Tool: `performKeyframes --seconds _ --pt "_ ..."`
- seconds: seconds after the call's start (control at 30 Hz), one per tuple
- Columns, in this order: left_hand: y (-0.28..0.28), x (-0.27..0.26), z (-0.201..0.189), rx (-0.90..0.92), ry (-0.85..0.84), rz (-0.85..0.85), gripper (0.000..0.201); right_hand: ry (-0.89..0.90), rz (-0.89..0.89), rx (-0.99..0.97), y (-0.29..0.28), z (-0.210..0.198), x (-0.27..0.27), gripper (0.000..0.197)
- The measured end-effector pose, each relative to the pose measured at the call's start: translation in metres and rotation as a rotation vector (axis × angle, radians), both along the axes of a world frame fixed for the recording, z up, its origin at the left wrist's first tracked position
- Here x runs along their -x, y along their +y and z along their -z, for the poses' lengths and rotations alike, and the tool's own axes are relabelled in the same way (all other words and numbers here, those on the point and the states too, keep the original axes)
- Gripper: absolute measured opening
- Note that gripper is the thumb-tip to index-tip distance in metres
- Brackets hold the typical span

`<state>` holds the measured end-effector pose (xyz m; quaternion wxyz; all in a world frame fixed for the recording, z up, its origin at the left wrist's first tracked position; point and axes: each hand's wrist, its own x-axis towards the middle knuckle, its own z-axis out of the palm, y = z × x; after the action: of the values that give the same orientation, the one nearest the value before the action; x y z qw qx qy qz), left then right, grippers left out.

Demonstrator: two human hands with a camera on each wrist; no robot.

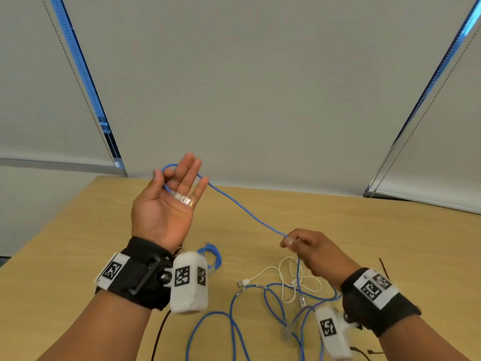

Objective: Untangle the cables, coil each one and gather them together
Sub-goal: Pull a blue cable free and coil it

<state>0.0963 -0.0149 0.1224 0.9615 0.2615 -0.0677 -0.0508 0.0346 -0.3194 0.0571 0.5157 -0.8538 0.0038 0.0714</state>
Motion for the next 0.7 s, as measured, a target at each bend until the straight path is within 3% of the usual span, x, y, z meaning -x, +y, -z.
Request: performKeyframes --seconds 0.07,0.13,0.2,0.3,0.4,0.5,0.7 --pt "-0.007 -0.008 -0.005 -0.172 0.033 -0.187 0.026 0.022 -0.212 0.105 0.018 0.002 0.008 0.022" --pt "-0.014 -0.014 -0.001 -0.494 0.081 -0.401 0.02 0.043 -0.325 0.113 0.03 -0.002 0.014 0.029" --pt "-0.02 -0.017 0.01 -0.812 0.064 -0.504 0.017 0.028 -0.376 0.053 0.035 -0.012 0.018 0.029" --pt "-0.024 -0.02 0.031 -1.167 -0.039 -0.45 0.02 -0.045 -0.435 -0.061 0.034 -0.038 0.027 0.02" --pt "-0.027 -0.017 0.049 -1.388 -0.143 -0.358 0.02 -0.186 -0.44 -0.173 0.03 -0.064 0.03 0.02" --pt "-0.038 -0.002 0.056 -1.481 -0.288 -0.149 0.024 -0.287 -0.301 -0.289 0.028 -0.08 0.024 0.028" --pt "-0.056 0.037 0.049 -1.151 -0.403 0.347 0.037 -0.361 0.036 -0.465 0.004 -0.083 -0.002 0.03"
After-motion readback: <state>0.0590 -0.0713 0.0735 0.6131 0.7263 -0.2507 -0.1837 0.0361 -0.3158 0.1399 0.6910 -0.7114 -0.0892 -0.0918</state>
